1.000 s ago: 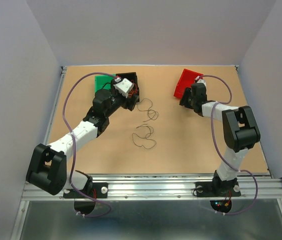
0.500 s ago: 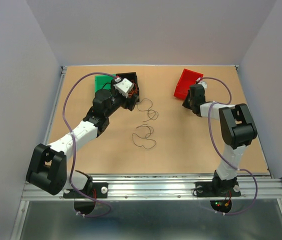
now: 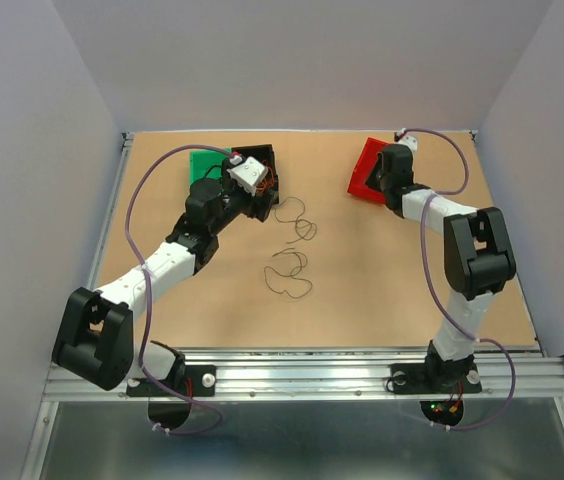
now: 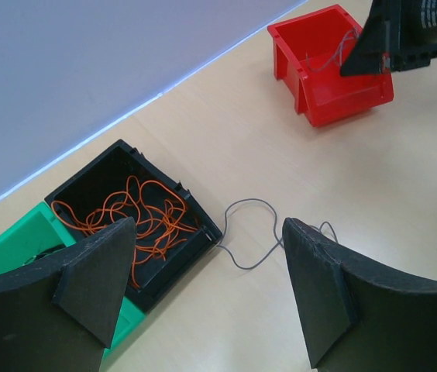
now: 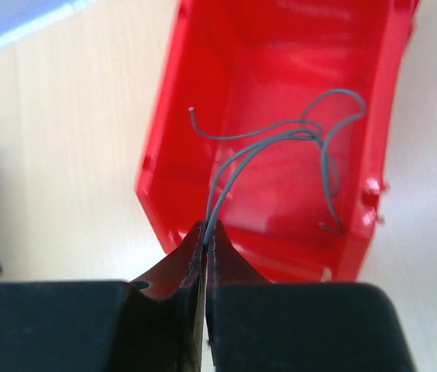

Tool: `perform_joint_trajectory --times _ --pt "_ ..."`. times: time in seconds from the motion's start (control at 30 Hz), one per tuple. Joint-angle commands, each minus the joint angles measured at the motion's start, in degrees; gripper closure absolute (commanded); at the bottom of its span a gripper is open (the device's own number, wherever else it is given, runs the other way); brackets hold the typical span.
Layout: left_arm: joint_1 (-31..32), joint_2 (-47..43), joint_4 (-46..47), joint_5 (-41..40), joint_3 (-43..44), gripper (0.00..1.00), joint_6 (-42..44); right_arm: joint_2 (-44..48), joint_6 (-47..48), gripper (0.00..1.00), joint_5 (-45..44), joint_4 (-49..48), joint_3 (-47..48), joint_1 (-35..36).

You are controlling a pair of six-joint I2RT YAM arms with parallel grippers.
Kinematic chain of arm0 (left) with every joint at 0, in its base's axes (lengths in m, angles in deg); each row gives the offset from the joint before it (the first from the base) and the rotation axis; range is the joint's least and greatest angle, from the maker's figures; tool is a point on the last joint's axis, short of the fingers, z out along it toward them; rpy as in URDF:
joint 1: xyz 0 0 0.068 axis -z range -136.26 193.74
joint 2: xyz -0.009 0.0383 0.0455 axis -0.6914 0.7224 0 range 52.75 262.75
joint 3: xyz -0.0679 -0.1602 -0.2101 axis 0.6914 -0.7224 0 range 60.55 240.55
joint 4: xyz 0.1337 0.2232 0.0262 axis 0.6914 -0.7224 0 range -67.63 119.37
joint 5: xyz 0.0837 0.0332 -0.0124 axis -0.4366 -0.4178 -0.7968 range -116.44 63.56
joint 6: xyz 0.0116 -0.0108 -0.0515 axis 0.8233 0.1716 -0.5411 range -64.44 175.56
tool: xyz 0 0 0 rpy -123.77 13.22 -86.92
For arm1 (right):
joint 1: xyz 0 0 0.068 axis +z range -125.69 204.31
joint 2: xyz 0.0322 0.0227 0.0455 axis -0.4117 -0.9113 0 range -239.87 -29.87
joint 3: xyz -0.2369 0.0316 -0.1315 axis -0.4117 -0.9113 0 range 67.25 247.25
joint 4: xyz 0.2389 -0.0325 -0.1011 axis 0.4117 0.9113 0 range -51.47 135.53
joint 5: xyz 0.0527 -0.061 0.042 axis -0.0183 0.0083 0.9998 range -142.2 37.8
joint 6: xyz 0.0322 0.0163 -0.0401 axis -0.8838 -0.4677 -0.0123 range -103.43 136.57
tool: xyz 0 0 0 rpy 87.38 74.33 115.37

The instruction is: Untangle the cables

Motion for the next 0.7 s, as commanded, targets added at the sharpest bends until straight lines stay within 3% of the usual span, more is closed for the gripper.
perform_joint_trajectory --times 0.0,0.4,0.43,0.47,0.67 --pt "0.1 -0.4 2.5 -0.2 0.5 0.12 0.7 -3.4 0.6 0.99 -2.2 0.2 6.9 -0.5" --pt "0.0 0.3 2.0 -0.2 0.9 0.12 0.8 -15.1 -1.1 0.97 -5.2 5.2 18.2 -1.9" --pt "0.0 0.1 2.0 -0.1 0.9 0.12 0.7 -15.0 -1.0 0.94 -5.3 5.2 18.2 -1.9" --pt "0.0 0.1 2.0 -0.1 0.9 0.12 0.7 -14.6 -0.9 0.8 -5.2 5.2 18.0 -1.9" --pt "0.0 -0.2 2.0 -0.1 0.8 0.12 0.7 -9.1 0.3 0.54 -6.4 5.2 14.6 -1.7"
